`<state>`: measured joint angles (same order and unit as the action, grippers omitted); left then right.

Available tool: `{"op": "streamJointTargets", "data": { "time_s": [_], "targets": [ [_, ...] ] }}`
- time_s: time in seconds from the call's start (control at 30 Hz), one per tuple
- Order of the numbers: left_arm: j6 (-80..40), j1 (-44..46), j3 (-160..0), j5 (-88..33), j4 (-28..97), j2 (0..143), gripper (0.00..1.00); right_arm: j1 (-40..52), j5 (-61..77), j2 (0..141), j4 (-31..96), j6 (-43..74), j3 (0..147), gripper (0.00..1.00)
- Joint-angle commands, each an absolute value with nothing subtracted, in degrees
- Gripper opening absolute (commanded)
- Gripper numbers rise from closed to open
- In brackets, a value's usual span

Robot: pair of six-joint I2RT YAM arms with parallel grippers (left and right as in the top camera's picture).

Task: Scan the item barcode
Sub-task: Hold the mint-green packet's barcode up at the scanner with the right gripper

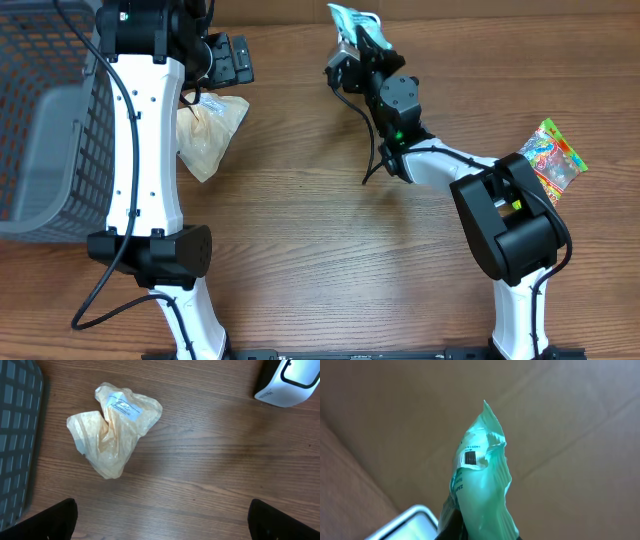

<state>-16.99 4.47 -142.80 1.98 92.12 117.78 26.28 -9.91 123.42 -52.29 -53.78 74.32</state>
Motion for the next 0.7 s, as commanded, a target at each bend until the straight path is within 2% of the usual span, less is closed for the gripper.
{"op": "streamJointTargets", "data": {
  "time_s": [0.0,0.13,0.3,0.57,0.67],
  "targets": [
    [-16.73,4.51,-142.5,1.89,92.07,116.9,1.0,26.24,-6.72,123.37,-51.75,-51.59,78.5,0.04],
    [-16.73,4.51,-142.5,1.89,92.07,116.9,1.0,25.28,-5.85,123.59,-46.06,-49.39,81.62,0.04],
    [-16.73,4.51,-142.5,1.89,92.07,116.9,1.0,23.59,-5.89,126.74,-45.25,-44.03,87.18,0.04],
    [-16.73,4.51,-142.5,1.89,92.07,116.9,1.0,22.74,-6.52,136.49,-41.04,-43.68,99.37,0.04],
    [-16.73,4.51,-142.5,1.89,92.07,116.9,1.0,22.74,-6.52,136.53,-37.58,-43.68,99.61,0.04]
  ]
}}
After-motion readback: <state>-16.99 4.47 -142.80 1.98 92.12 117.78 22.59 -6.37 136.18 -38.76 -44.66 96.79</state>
